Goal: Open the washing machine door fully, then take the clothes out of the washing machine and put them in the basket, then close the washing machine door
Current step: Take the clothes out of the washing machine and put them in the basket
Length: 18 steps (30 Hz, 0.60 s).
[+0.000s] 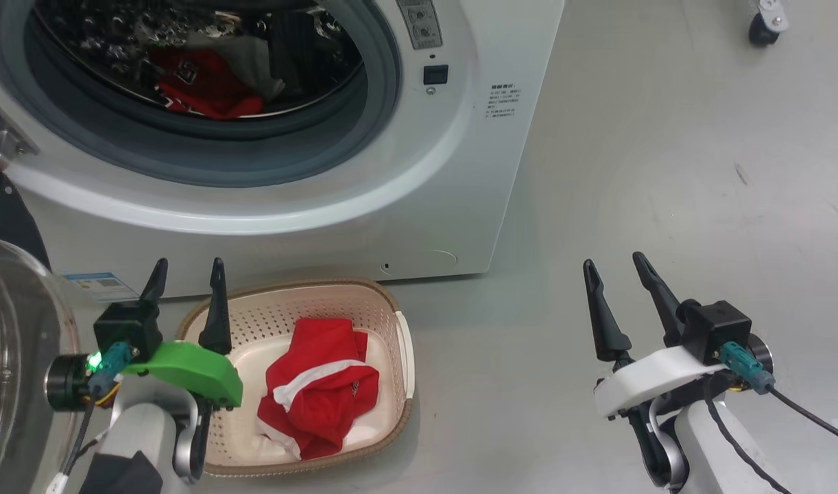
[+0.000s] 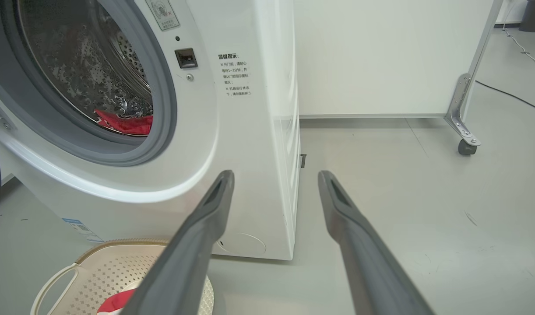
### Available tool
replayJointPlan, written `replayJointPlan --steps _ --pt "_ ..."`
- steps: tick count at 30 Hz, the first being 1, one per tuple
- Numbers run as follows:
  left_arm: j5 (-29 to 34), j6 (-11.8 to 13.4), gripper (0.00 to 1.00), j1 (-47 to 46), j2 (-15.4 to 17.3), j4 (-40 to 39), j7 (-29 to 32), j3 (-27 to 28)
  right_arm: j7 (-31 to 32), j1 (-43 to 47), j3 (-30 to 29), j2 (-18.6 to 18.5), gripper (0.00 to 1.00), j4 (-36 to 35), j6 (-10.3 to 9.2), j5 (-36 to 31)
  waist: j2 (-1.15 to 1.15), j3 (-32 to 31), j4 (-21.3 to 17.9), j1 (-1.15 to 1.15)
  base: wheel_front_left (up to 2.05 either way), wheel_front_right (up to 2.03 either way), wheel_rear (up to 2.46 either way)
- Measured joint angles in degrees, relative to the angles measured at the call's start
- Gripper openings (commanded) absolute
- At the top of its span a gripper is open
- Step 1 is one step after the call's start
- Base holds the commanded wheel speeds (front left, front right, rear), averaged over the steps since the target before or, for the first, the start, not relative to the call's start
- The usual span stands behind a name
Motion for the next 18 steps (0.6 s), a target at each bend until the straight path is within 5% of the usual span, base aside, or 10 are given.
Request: replayJointPlan --steps 18 --pt "0.2 2.2 1.0 13.2 0.1 -6.8 0.0 0.2 0.0 7.1 -0.4 0.3 1.0 1.6 0.56 0.0 0.0 -10.8 2.3 0.0 0.0 0.0 0.0"
